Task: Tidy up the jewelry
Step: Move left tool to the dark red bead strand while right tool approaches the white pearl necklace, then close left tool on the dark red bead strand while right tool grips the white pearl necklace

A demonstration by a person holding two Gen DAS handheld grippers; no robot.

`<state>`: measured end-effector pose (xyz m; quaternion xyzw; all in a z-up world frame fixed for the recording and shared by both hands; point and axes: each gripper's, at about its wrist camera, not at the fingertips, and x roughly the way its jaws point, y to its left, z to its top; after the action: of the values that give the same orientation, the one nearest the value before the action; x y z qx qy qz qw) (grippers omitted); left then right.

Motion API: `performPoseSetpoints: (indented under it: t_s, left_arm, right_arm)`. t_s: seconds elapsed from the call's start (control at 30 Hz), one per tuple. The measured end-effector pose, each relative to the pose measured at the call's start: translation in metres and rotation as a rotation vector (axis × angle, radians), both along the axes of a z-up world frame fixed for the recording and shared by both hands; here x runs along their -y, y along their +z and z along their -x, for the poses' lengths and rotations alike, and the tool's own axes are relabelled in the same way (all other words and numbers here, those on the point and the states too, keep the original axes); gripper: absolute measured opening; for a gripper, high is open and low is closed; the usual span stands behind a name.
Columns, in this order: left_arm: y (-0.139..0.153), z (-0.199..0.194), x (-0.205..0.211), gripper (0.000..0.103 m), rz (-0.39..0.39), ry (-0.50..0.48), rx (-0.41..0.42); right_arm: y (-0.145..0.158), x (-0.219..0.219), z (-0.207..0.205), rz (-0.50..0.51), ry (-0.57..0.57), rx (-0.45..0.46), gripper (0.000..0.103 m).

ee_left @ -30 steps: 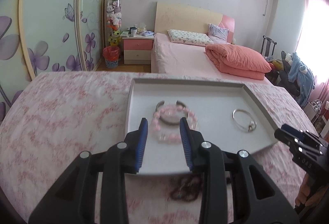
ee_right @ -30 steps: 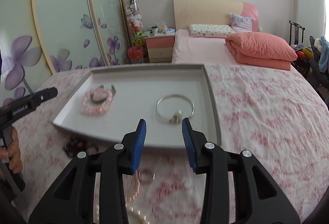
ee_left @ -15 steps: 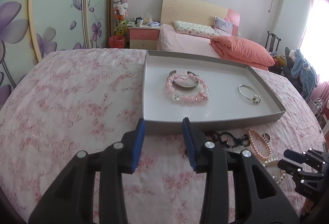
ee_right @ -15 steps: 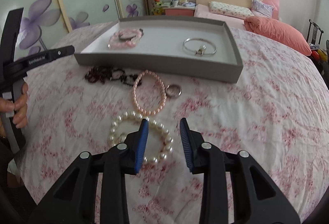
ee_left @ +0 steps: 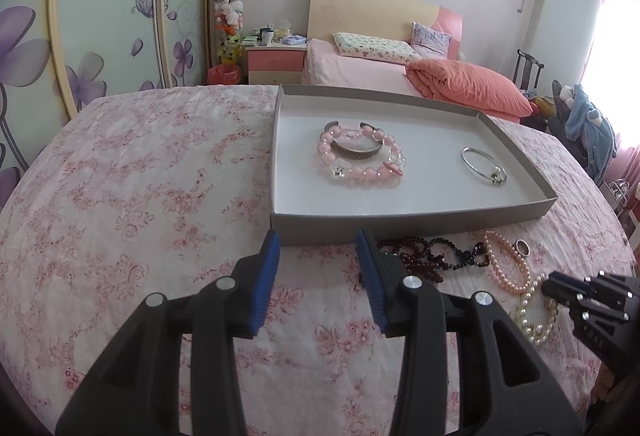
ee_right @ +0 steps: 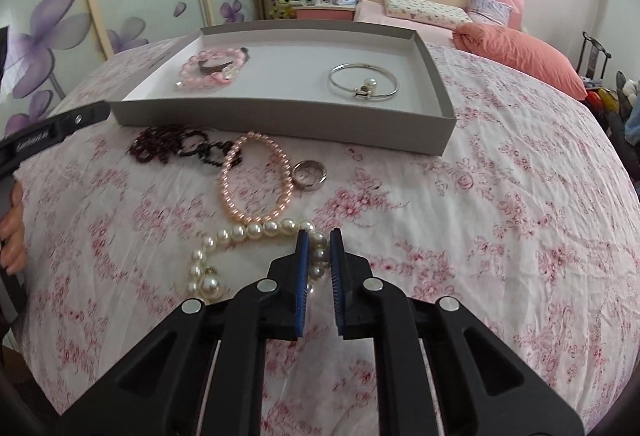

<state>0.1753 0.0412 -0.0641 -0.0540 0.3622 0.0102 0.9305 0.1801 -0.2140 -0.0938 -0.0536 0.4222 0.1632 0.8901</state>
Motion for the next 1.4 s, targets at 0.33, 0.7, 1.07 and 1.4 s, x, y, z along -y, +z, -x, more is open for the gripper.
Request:
performPoseSetpoints:
  t_s: [0.33, 0.7, 1.07, 1.4]
  left_arm:
    - [-0.006, -0.002, 0.012, 0.045, -0.015, -0.057, -0.028]
    - [-0.017, -0.008, 0.035, 0.046, -0.032, -0.144, -0.081]
    - [-0.026, -0.027, 0.058, 0.055, -0.048, -0.172, -0.136]
    - [-0.029, -0.027, 0.057, 0.017, -0.101, -0.156, -0.139]
  right_arm:
    - [0.0, 0.007, -0.02, -0.003, -0.077, -0.002, 0.011]
    - [-0.001, 0.013, -0.025, -0.029, -0.098, -0.011, 0.011]
    - [-0.001, 0.013, -0.026, -0.034, -0.096, -0.013, 0.011]
    - [-0.001, 0.014, -0.025, -0.042, -0.094, -0.016, 0.011]
